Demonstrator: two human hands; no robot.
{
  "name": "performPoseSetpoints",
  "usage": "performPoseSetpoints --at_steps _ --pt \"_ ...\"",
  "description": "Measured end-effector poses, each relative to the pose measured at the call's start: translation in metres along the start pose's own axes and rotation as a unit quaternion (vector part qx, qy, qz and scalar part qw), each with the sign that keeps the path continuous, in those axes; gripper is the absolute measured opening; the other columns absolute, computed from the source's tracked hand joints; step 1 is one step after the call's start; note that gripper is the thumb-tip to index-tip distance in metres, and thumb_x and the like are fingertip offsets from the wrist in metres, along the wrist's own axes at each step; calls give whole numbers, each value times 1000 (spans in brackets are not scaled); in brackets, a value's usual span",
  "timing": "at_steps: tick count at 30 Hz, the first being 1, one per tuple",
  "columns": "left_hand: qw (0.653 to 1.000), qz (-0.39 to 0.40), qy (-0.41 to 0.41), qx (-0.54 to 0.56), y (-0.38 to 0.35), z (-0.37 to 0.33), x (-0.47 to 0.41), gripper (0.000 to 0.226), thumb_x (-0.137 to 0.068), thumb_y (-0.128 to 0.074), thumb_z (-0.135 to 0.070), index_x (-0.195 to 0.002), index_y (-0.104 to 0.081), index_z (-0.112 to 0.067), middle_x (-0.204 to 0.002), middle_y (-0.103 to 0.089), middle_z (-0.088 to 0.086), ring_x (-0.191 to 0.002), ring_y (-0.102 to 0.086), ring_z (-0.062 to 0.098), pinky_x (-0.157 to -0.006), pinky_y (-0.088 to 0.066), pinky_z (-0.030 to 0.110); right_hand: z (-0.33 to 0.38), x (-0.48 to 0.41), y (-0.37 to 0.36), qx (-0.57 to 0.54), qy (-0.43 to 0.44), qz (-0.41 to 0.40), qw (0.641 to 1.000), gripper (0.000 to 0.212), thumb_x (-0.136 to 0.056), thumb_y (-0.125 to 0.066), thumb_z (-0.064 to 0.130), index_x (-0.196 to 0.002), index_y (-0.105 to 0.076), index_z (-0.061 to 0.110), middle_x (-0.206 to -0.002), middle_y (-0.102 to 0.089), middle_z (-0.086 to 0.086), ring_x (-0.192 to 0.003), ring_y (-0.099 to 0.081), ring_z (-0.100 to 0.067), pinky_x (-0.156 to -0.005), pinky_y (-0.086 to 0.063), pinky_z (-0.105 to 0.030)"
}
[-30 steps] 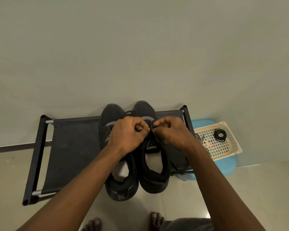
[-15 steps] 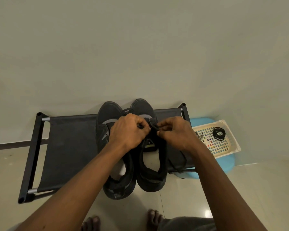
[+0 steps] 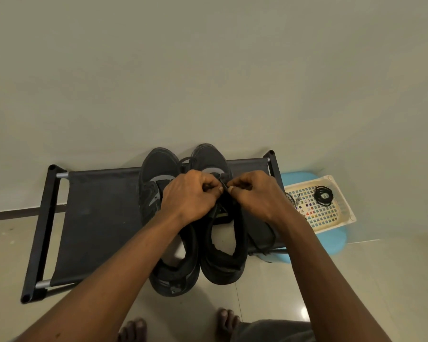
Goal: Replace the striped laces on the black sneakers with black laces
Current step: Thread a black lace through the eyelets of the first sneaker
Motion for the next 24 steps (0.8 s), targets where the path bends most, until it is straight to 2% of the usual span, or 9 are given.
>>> performPoseSetpoints --at_steps 3,8,12,15,19,21,24 --pt "1000 8 12 14 -2 -4 -3 12 -94 -69 -38 -98 -79 -42 -87 -75 -21 -85 -69 3 -76 -59 36 -7 -4 1 6 -2 -17 1000 20 -96 -63 16 -108 -79 21 -95 -76 4 -82 -69 -4 -74 -54 -17" --pt "999 -45 26 0 -7 -10 -1 10 -95 -68 -35 -94 -78 -38 -85 -75 -18 -80 -69 5 -73 -59 34 -9 -7 -5 -2 -3 -63 998 11 -95 -70 19 -100 -80 20 -90 -76 6 -79 -69 -4 -75 -56 -21" --pt "998 -53 19 5 -7 -9 1 10 -95 -68 -40 -95 -78 -39 -87 -76 -18 -83 -69 4 -72 -57 32 -8 -7 -4 -17 -16 -57 998 11 -94 -71 19 -87 -76 25 -80 -72 11 -73 -67 -2 -70 -54 -20" --pt "999 -50 17 10 -6 -7 1 8 -94 -69 -41 -95 -77 -39 -85 -75 -19 -82 -69 3 -73 -58 33 -7 -10 -9 -9 -32 -40 999 17 -95 -67 18 -81 -71 27 -78 -70 10 -74 -66 -5 -72 -54 -25" --pt "999 -51 15 12 -6 -6 2 8 -92 -70 -42 -95 -76 -38 -85 -74 -20 -82 -68 1 -74 -60 34 -3 -9 -11 -4 -57 -6 998 12 -99 -53 14 -94 -64 17 -87 -66 0 -81 -61 -17 -63 -43 -28" --pt "998 -51 12 19 -5 -6 3 7 -91 -72 -42 -95 -74 -38 -81 -72 -22 -80 -67 -2 -74 -60 33 -5 -9 -9 -31 -75 -13 997 10 -99 -48 15 -96 -58 17 -91 -64 -4 -84 -61 -22 -69 -47 -34" --pt "998 -56 9 29 -5 -6 4 12 -89 -76 -43 -100 -72 -38 -79 -69 -24 -81 -66 -3 -76 -60 33 -5 -8 -5 -122 -93 -57 986 12 -92 -45 25 -89 -55 28 -91 -68 -6 -88 -66 -30 -81 -57 -54"
Point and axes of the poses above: each hand's wrist, its own x-axis away from the middle knuckle, its own y-axis out of the back of the hand, z = x × y, the point moved 2 cm from there along -x, towards the middle knuckle
